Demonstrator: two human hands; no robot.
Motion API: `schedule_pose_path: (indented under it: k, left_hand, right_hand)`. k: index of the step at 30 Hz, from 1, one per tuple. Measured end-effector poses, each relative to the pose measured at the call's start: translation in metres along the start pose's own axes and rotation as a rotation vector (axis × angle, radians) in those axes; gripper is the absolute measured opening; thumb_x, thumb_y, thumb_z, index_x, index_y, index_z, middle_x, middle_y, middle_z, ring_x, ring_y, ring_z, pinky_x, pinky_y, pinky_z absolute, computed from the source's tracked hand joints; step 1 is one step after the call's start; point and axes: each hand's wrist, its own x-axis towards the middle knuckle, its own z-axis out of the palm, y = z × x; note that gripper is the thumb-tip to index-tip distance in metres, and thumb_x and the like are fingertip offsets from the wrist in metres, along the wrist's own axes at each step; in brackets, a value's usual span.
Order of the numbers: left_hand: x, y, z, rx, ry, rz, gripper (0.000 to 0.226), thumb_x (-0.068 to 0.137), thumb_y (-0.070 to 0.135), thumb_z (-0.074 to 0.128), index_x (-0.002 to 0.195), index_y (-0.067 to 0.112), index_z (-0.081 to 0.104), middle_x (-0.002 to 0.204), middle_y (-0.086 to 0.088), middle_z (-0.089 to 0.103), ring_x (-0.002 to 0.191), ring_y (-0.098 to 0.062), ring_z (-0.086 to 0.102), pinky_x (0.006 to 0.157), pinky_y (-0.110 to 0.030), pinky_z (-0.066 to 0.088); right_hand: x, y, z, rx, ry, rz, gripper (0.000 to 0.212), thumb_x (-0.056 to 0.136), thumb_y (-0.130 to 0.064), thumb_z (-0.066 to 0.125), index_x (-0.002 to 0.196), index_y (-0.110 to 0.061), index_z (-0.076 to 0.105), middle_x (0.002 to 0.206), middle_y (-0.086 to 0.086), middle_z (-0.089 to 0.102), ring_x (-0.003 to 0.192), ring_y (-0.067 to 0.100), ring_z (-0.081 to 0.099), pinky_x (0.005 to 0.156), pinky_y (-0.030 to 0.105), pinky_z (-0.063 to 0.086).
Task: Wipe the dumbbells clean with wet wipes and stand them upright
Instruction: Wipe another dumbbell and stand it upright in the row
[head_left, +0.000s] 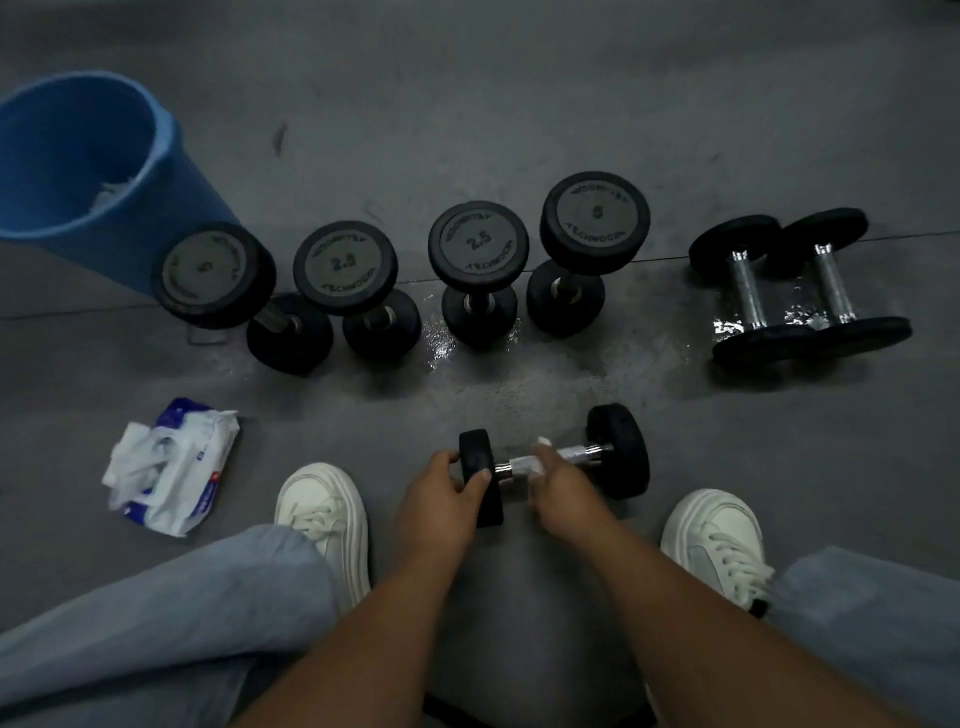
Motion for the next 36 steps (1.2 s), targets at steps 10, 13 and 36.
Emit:
schedule_pose_path:
  k: [10, 13, 36]
  left_hand:
    - [0.015, 0.014, 0.003, -0.022, 0.089, -0.066, 0.039, 0.09, 0.044, 0.063, 0.124, 0.027, 0.06, 0.107, -0.005, 0.07, 0.098, -0.026, 0.066, 0.085, -0.038, 0.053]
    - [0.009, 0.017, 0.006, -0.01, 0.122, 0.016, 0.04, 0.086, 0.028, 0.067, 0.125, 0.027, 0.058, 0.113, -0.003, 0.068, 0.103, -0.025, 0.065, 0.087, -0.038, 0.053]
    - [0.083, 0.029, 0.007, -0.316, 0.163, 0.039, 0.043, 0.089, 0.022, 0.069, 0.131, 0.016, 0.063, 0.118, -0.003, 0.07, 0.104, -0.016, 0.066, 0.098, -0.035, 0.051]
  right_hand:
    - [0.0, -0.02, 0.015, 0.199, -0.059, -0.005, 0.04, 0.098, -0.01, 0.042, 0.136, -0.022, 0.044, 0.088, 0.009, 0.057, 0.061, 0.014, 0.052, 0.053, 0.021, 0.042]
    - [0.024, -0.02, 0.005, 0.312, 0.205, -0.012, 0.036, 0.097, -0.012, 0.041, 0.133, -0.017, 0.043, 0.099, 0.018, 0.061, 0.074, 0.024, 0.059, 0.063, 0.027, 0.048]
    - [0.036, -0.027, 0.02, 0.74, -0.093, 0.164, 0.005, 0.096, -0.015, 0.052, 0.094, -0.018, 0.056, 0.062, 0.003, 0.048, 0.044, 0.01, 0.039, 0.041, 0.018, 0.027]
